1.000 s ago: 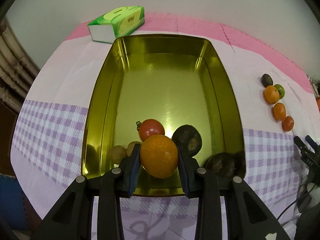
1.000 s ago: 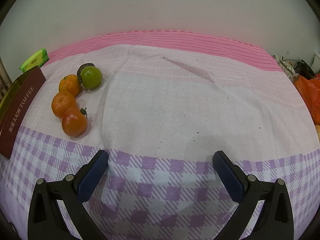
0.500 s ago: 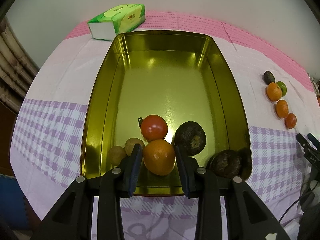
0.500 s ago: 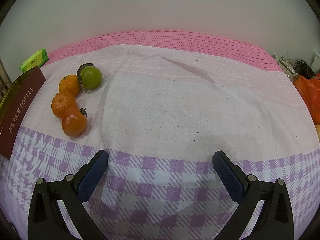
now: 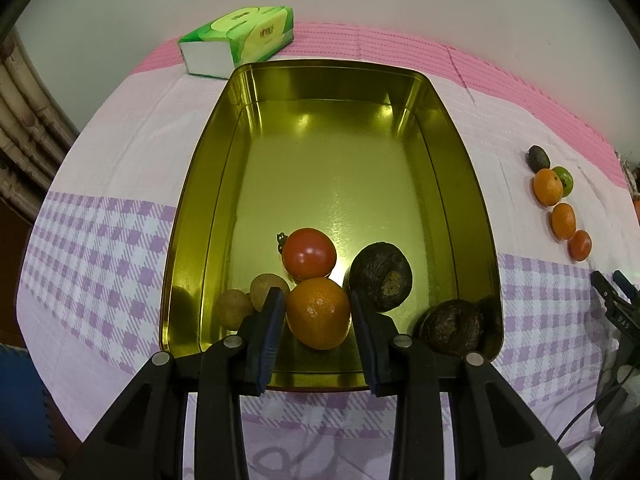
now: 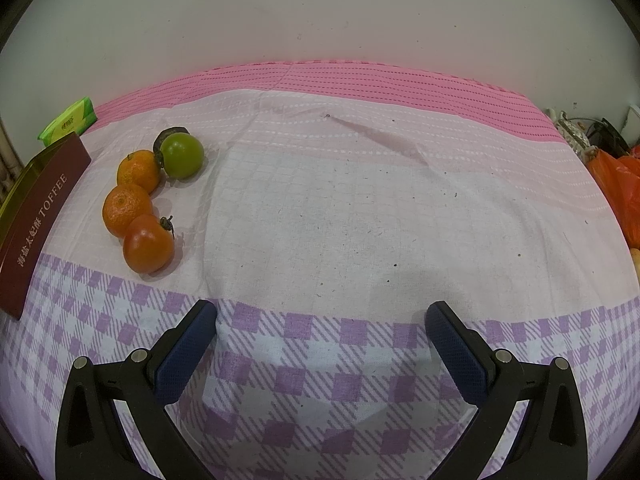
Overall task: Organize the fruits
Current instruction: 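Open the left gripper to release the orange and withdraw, then move the right gripper to the red tomato and close around it, then carry the red tomato with the right gripper over the tin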
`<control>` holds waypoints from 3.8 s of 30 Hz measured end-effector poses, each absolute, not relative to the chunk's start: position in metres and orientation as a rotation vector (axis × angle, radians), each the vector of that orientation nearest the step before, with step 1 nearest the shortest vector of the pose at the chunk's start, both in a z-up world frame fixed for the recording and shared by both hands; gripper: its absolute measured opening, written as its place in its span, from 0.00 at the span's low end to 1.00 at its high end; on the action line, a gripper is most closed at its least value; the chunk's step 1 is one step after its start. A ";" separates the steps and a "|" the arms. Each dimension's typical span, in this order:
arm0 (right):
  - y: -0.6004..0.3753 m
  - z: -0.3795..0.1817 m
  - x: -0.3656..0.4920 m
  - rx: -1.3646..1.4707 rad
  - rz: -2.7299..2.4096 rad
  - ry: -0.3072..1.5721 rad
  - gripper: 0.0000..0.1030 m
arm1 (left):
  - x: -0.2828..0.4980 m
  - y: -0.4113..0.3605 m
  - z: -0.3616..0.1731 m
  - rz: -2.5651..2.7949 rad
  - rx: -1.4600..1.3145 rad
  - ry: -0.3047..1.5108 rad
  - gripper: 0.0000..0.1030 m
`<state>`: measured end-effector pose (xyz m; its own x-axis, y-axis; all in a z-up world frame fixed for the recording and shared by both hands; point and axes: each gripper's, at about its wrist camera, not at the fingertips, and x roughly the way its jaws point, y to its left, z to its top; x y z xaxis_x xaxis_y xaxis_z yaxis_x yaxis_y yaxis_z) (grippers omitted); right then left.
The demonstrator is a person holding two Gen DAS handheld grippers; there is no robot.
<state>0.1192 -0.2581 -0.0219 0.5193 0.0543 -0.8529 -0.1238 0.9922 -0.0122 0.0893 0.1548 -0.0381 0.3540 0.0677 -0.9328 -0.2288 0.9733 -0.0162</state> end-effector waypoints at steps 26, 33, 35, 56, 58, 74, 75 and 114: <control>-0.209 0.012 0.116 -0.124 0.188 1.017 0.95 | 0.083 0.149 -0.010 0.164 -0.153 1.108 0.57; -0.183 0.012 0.122 -0.129 0.255 1.044 0.81 | 0.082 0.152 -0.009 0.169 -0.163 1.104 0.58; -0.179 0.010 0.125 -0.138 0.253 1.049 0.76 | 0.082 0.151 -0.009 0.169 -0.164 1.105 0.58; -0.150 -0.017 0.142 -0.164 0.266 1.091 0.38 | 0.081 0.165 -0.005 0.191 -0.219 1.100 0.61; -0.150 -0.017 0.141 -0.165 0.266 1.092 0.35 | 0.080 0.168 -0.005 0.200 -0.232 1.101 0.66; -0.107 0.039 0.119 -0.137 0.416 1.014 0.35 | 0.069 0.213 0.008 0.294 -0.344 1.069 0.87; -0.098 0.043 0.118 -0.139 0.438 1.007 0.35 | 0.067 0.217 0.009 0.304 -0.350 1.065 0.87; 0.060 0.018 0.082 -0.345 0.767 1.055 0.35 | 0.008 0.296 0.007 0.511 -0.515 1.029 0.87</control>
